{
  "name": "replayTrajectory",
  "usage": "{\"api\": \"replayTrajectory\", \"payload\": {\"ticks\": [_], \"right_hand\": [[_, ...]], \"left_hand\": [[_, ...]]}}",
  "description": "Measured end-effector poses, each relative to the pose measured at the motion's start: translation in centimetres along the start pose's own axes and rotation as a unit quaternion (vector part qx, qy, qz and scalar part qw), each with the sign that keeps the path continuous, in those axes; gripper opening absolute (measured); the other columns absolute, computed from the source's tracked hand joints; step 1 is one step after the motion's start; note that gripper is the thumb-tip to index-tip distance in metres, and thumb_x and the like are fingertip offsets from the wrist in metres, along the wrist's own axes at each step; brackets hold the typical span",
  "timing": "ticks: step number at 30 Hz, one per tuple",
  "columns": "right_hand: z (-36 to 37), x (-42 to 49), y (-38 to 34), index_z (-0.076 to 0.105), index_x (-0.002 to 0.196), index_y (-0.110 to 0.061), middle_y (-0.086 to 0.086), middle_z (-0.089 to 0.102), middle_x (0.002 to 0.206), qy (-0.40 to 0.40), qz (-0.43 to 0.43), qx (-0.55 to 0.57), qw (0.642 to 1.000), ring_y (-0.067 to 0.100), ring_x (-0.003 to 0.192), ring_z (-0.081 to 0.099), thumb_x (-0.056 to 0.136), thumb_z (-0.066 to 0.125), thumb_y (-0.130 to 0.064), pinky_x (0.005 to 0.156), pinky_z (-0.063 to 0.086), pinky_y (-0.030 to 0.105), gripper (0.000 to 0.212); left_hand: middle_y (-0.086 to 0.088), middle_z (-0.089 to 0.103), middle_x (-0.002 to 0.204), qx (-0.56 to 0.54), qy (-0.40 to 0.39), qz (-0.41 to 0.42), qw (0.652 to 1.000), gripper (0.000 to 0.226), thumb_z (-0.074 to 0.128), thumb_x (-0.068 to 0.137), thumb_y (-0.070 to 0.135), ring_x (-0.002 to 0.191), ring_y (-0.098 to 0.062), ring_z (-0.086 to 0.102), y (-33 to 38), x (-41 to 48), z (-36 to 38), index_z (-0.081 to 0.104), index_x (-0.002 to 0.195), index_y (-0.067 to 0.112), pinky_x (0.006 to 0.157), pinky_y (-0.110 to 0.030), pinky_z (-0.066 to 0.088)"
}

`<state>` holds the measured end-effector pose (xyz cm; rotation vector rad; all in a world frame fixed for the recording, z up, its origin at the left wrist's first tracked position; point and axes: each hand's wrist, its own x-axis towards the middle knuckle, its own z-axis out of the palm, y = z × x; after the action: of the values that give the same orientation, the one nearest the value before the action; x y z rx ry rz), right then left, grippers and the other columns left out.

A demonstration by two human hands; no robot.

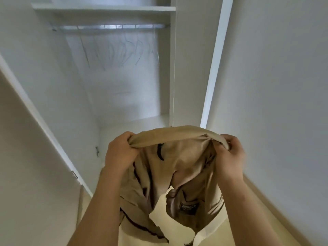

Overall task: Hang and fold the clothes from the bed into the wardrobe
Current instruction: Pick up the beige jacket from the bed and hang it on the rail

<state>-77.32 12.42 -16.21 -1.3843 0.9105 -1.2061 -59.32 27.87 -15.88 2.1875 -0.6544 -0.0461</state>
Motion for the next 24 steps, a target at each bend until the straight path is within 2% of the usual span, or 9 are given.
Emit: {"api": "replayTrajectory", "payload": {"ticks": [3, 6, 9, 11, 13, 16, 18, 21, 24], "right_hand": [[2.5, 2.1, 0.8, 0.062, 0.076, -0.027, -0.015, 0.063, 0.070, -0.043, 0.007, 0.002, 0.999, -0.007, 0.061, 0.056, 0.081, 0.058, -0.008, 0.059, 0.045, 0.013, 0.021], [5.0, 4.5, 1.9, 0.062, 0.075, -0.029, -0.011, 0.062, 0.075, -0.080, 0.015, 0.003, 0.997, 0.003, 0.067, 0.058, 0.081, 0.057, -0.004, 0.060, 0.044, 0.018, 0.026], [7.3, 8.1, 2.8, 0.062, 0.074, -0.030, -0.010, 0.063, 0.074, -0.102, 0.029, 0.004, 0.994, 0.007, 0.070, 0.058, 0.082, 0.057, -0.004, 0.060, 0.043, 0.017, 0.027], [8.5, 11.1, 3.3, 0.063, 0.077, -0.029, -0.009, 0.064, 0.077, -0.111, 0.030, 0.002, 0.993, 0.008, 0.073, 0.059, 0.082, 0.058, -0.005, 0.063, 0.044, 0.018, 0.025], [9.7, 14.1, 3.5, 0.063, 0.080, -0.026, -0.009, 0.063, 0.078, -0.129, 0.023, -0.009, 0.991, 0.009, 0.075, 0.059, 0.082, 0.057, -0.004, 0.064, 0.043, 0.017, 0.023], [12.2, 18.1, 3.9, 0.060, 0.078, -0.030, -0.014, 0.061, 0.075, -0.168, 0.007, -0.026, 0.985, 0.001, 0.069, 0.057, 0.083, 0.057, -0.006, 0.059, 0.039, 0.011, 0.024], [13.9, 20.0, 4.3, 0.059, 0.076, -0.031, -0.014, 0.060, 0.074, -0.192, 0.007, -0.032, 0.981, -0.005, 0.064, 0.057, 0.083, 0.057, -0.007, 0.053, 0.040, 0.006, 0.025], [16.4, 22.0, 5.3, 0.058, 0.074, -0.031, -0.013, 0.059, 0.073, -0.209, 0.023, -0.037, 0.977, 0.000, 0.064, 0.055, 0.083, 0.058, -0.007, 0.049, 0.040, 0.002, 0.025], [19.0, 23.8, 6.2, 0.058, 0.074, -0.029, -0.011, 0.059, 0.071, -0.210, 0.052, -0.046, 0.975, 0.003, 0.066, 0.053, 0.082, 0.060, -0.012, 0.052, 0.040, 0.013, 0.019]], "left_hand": [[-0.005, 0.050, 0.110, 0.142, 0.070, -0.080, 0.984, 0.029, 0.047, 0.084, 0.006, 0.095, -0.023, 0.050, -1.9, 1.9, 1.2, 0.059, 0.106, 0.023, 0.073, -0.033, 0.040], [-0.011, 0.039, 0.131, 0.168, 0.124, -0.153, 0.966, 0.037, 0.049, 0.086, 0.007, 0.112, -0.032, 0.043, -4.0, 3.7, 2.7, 0.050, 0.120, 0.021, 0.089, -0.043, 0.038], [-0.013, 0.049, 0.117, 0.124, 0.145, -0.193, 0.962, 0.026, 0.049, 0.086, 0.008, 0.094, -0.031, 0.051, -4.7, 6.3, 4.7, 0.045, 0.110, 0.018, 0.086, -0.044, 0.041], [-0.013, 0.054, 0.105, 0.037, 0.141, -0.250, 0.957, 0.019, 0.049, 0.089, 0.013, 0.086, -0.029, 0.052, -4.4, 8.5, 5.8, 0.039, 0.105, 0.015, 0.085, -0.044, 0.044], [-0.017, 0.055, 0.104, -0.035, 0.109, -0.295, 0.949, 0.019, 0.050, 0.091, 0.019, 0.091, -0.032, 0.054, -4.2, 11.0, 6.4, 0.042, 0.104, 0.008, 0.084, -0.040, 0.043], [-0.023, 0.058, 0.105, -0.068, 0.057, -0.312, 0.946, 0.019, 0.047, 0.094, 0.013, 0.102, -0.037, 0.055, -3.7, 14.8, 6.5, 0.057, 0.099, -0.002, 0.086, -0.037, 0.042], [-0.026, 0.060, 0.105, -0.119, 0.059, -0.310, 0.941, 0.020, 0.047, 0.095, 0.012, 0.097, -0.037, 0.056, -3.4, 16.3, 6.5, 0.061, 0.094, -0.002, 0.088, -0.040, 0.044], [-0.017, 0.063, 0.088, -0.202, 0.048, -0.316, 0.926, 0.018, 0.055, 0.093, 0.017, 0.078, -0.027, 0.058, -3.5, 17.5, 5.3, 0.060, 0.076, 0.011, 0.073, -0.034, 0.049], [-0.005, 0.070, 0.078, -0.206, -0.037, -0.302, 0.930, 0.006, 0.068, 0.082, 0.023, 0.072, -0.017, 0.066, -3.7, 18.9, 3.0, 0.064, 0.083, 0.018, 0.056, -0.022, 0.051]]}}
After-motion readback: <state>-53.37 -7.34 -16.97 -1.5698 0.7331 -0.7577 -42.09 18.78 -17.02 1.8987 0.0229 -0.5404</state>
